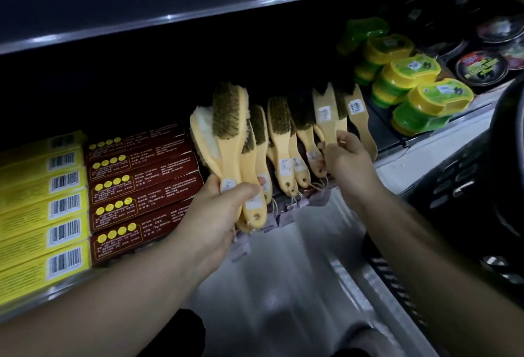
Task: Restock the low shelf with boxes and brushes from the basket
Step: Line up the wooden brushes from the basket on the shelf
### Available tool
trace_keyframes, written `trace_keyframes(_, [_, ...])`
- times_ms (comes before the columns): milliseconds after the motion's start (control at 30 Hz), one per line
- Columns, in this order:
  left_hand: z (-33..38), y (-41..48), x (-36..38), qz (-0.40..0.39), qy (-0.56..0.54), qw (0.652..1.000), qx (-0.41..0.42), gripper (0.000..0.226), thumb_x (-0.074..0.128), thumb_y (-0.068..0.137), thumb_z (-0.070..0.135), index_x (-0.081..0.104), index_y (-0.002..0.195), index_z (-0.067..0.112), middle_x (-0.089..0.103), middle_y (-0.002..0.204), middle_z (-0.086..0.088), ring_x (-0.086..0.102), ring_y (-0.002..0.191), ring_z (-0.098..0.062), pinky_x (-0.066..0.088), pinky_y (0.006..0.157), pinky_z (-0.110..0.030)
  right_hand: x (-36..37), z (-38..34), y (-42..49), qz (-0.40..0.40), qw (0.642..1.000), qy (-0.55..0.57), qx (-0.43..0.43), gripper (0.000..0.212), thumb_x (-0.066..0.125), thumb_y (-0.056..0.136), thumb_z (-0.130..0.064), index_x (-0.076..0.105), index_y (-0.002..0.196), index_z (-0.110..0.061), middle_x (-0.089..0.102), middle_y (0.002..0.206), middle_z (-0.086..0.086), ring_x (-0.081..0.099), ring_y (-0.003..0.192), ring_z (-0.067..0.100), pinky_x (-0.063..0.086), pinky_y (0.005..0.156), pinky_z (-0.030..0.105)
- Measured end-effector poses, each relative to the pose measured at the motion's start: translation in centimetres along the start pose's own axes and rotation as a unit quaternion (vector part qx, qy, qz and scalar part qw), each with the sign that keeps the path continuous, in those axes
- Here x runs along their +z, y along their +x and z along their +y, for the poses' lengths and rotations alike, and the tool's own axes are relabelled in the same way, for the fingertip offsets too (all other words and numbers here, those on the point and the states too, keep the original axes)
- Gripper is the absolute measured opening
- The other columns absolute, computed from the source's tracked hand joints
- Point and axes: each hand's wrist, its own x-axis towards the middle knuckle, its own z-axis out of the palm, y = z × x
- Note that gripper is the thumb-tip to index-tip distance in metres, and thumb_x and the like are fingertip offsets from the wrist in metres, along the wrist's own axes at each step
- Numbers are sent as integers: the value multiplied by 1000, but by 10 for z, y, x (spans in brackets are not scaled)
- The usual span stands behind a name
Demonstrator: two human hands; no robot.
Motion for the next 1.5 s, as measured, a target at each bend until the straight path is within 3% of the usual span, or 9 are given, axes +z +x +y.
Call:
trace_keyframes(233, [5, 11, 10, 10, 12, 1000, 27, 29, 61, 85, 3, 60, 100, 28, 75, 96, 4, 69, 91, -15, 54, 79, -38, 10, 17, 8, -64, 987, -113, -94, 44, 40, 98, -12, 34, 141, -24, 61, 97, -8, 58, 62, -11, 41, 52, 4])
trace_keyframes(367, [2, 16, 18, 0, 12, 999, 31, 33, 61, 85, 3, 57, 107, 26, 75, 91, 6, 68, 90, -18, 54, 68, -37, 4, 26, 2, -83, 978, -135, -133, 50, 40, 99, -15, 27, 145, -27, 51, 134, 4, 54, 112, 12, 46, 95, 33])
trace_keyframes(433, [0, 17, 20, -6, 10, 999, 35, 33, 61, 85, 2, 57, 109, 24, 74, 90, 5, 68, 87, -17, 52, 59, -31, 4, 28, 1, -84, 979, -130, -133, 50, 40, 99, -16, 26, 145, -29, 50, 135, 3, 49, 123, 17, 41, 104, 42])
trace_keyframes(733, [1, 16, 19, -17, 6, 999, 38, 36, 68, 79, 3, 60, 108, 20, 74, 87, -2, 65, 84, -25, 44, 75, -42, 12, 32, 8, -111, 953, -228, -164, 61, 51, 90, -3, 26, 142, -21, 54, 94, -3, 52, 77, 2, 42, 66, 11])
trace_keyframes(933, [1, 22, 23, -18, 2, 998, 52, 38, 70, 76, 0, 60, 106, 22, 75, 93, 2, 71, 87, -12, 52, 81, -32, 10, 30, 11, -94, 950, -253, -155, 59, 55, 87, -3, 32, 138, -22, 48, 106, 0, 52, 85, 9, 48, 81, 31])
trace_keyframes(1133, [1, 25, 21, -25, -12, 998, 63, 37, 69, 74, -1, 59, 99, 23, 75, 81, 6, 71, 76, -8, 55, 66, -27, 9, 13, -6, -25, 959, -223, -175, 30, 53, 92, -17, 49, 122, -16, 52, 106, -1, 54, 88, 11, 45, 78, 26])
trace_keyframes(1233, [5, 25, 22, -23, -16, 997, 68, 37, 71, 72, 0, 59, 100, 22, 74, 81, 2, 70, 73, -14, 53, 70, -36, 10, -2, -30, -158, 969, -123, -148, 18, 50, 93, -32, 62, 94, -19, 61, 81, -4, 57, 71, 6, 47, 67, 23])
trace_keyframes(1333, [9, 25, 23, -28, -35, 997, 62, 36, 71, 74, 3, 58, 103, 20, 74, 89, -6, 69, 79, -25, 53, 70, -42, 14, -3, -49, -325, 943, -30, -65, 15, 57, 92, -23, 62, 104, -15, 65, 79, 0, 61, 71, 10, 50, 67, 23])
trace_keyframes(1500, [11, 23, 24, -60, -44, 995, 61, 26, 67, 81, 11, 57, 104, 18, 71, 93, -7, 69, 78, -19, 54, 59, -29, 7, 2, -48, -251, 967, 42, -24, 16, 50, 95, -16, 62, 105, -14, 71, 75, -6, 66, 71, 4, 51, 64, 15])
